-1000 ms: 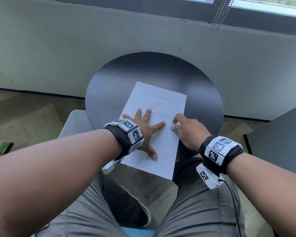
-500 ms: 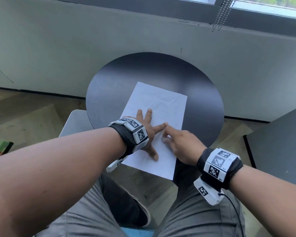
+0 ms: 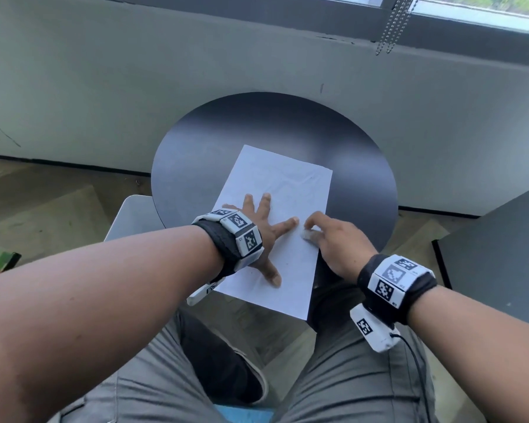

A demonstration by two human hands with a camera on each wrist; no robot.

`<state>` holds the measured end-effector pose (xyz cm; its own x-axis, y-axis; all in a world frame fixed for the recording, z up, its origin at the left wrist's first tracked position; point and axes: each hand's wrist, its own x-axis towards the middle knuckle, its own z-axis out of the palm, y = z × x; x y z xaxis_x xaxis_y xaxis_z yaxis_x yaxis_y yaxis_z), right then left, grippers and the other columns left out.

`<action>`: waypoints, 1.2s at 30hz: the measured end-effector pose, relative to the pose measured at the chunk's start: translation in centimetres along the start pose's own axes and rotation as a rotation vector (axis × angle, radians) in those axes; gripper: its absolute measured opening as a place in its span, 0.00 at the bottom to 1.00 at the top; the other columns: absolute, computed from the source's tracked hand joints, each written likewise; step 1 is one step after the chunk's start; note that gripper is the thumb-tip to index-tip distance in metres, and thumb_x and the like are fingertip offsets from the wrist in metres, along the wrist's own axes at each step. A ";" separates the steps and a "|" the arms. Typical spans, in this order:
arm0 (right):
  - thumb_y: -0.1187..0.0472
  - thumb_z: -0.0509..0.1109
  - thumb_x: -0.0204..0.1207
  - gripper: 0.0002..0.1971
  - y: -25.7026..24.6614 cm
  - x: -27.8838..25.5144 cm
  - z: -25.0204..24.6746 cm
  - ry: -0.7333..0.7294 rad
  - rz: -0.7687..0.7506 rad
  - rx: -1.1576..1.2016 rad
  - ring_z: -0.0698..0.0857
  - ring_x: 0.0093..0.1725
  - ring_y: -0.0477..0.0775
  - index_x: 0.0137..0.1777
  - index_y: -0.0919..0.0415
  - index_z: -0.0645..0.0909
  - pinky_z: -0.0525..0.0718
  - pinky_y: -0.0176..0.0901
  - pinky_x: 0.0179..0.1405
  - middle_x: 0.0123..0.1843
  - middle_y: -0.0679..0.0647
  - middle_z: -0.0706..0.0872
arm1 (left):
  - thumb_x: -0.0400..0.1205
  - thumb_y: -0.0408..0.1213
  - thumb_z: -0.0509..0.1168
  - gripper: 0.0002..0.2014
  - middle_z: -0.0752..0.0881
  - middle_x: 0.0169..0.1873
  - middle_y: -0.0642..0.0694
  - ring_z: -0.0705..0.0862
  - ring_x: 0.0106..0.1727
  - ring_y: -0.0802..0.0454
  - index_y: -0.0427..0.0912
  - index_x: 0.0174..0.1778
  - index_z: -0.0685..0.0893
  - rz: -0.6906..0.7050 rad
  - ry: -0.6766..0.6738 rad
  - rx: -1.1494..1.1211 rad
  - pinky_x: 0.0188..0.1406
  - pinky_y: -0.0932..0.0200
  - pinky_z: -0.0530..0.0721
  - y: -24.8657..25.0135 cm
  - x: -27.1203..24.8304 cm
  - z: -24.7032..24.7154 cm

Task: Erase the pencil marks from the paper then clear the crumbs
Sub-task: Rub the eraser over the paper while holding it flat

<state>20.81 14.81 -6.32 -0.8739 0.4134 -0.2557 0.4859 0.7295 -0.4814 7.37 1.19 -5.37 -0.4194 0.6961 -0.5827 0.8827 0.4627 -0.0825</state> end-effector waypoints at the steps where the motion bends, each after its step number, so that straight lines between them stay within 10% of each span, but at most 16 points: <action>1: 0.44 0.59 0.84 0.05 0.1 0.1 0.1 0.023 0.016 0.015 0.80 0.44 0.54 0.53 0.42 0.72 0.79 0.50 0.45 0.40 0.44 0.79 | 0.57 0.80 0.71 0.67 0.30 0.85 0.41 0.37 0.85 0.27 0.73 0.81 0.32 0.020 0.013 0.013 0.74 0.18 0.59 -0.1 0.0 0.1; 7: 0.45 0.61 0.84 0.06 -0.5 -1.7 0.2 -0.235 -0.176 -0.133 0.80 0.49 0.52 0.57 0.41 0.74 0.81 0.52 0.53 0.47 0.42 0.81 | 0.61 0.75 0.74 0.67 0.31 0.86 0.43 0.35 0.85 0.30 0.64 0.85 0.34 0.089 0.016 -0.012 0.80 0.26 0.60 0.0 0.2 0.2; 12: 0.46 0.59 0.85 0.05 0.1 0.2 -0.5 -0.004 0.002 -0.048 0.80 0.48 0.55 0.55 0.44 0.73 0.80 0.52 0.50 0.47 0.46 0.80 | 0.60 0.79 0.70 0.67 0.29 0.85 0.44 0.33 0.85 0.31 0.65 0.85 0.33 0.077 0.003 -0.035 0.81 0.25 0.57 0.0 0.4 0.3; 17: 0.49 0.62 0.84 0.05 -0.9 -1.8 0.2 -0.294 -0.175 -0.105 0.80 0.48 0.52 0.56 0.41 0.77 0.81 0.51 0.53 0.48 0.44 0.82 | 0.60 0.81 0.68 0.66 0.30 0.86 0.41 0.33 0.85 0.29 0.63 0.86 0.35 0.072 0.064 -0.074 0.81 0.25 0.54 0.6 0.2 1.0; 22: 0.46 0.57 0.85 0.06 -0.2 -0.3 -0.7 -0.030 0.011 -0.084 0.81 0.48 0.57 0.55 0.44 0.71 0.81 0.54 0.50 0.49 0.50 0.83 | 0.59 0.82 0.68 0.68 0.29 0.85 0.42 0.33 0.85 0.31 0.64 0.84 0.33 0.062 0.059 -0.073 0.80 0.24 0.52 0.5 0.3 1.2; 27: 0.47 0.56 0.85 0.08 -2.1 -3.1 0.9 -0.276 -0.144 -0.197 0.82 0.46 0.60 0.58 0.47 0.70 0.83 0.56 0.49 0.50 0.54 0.85 | 0.60 0.81 0.68 0.68 0.28 0.85 0.42 0.32 0.85 0.31 0.63 0.85 0.32 0.058 0.046 -0.083 0.79 0.21 0.51 0.6 0.3 1.2; 36: 0.47 0.54 0.86 0.06 -1.3 -0.5 0.2 -0.113 0.033 -0.087 0.82 0.45 0.65 0.57 0.46 0.66 0.83 0.56 0.50 0.48 0.58 0.83 | 0.59 0.82 0.68 0.68 0.28 0.85 0.44 0.31 0.85 0.32 0.64 0.84 0.32 0.055 0.051 -0.095 0.78 0.20 0.52 0.6 0.2 1.2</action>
<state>20.59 13.59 -5.76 -0.8510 0.3773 -0.3653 0.5093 0.7629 -0.3982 8.04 0.89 -6.51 -0.3833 0.7475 -0.5426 0.8815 0.4714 0.0267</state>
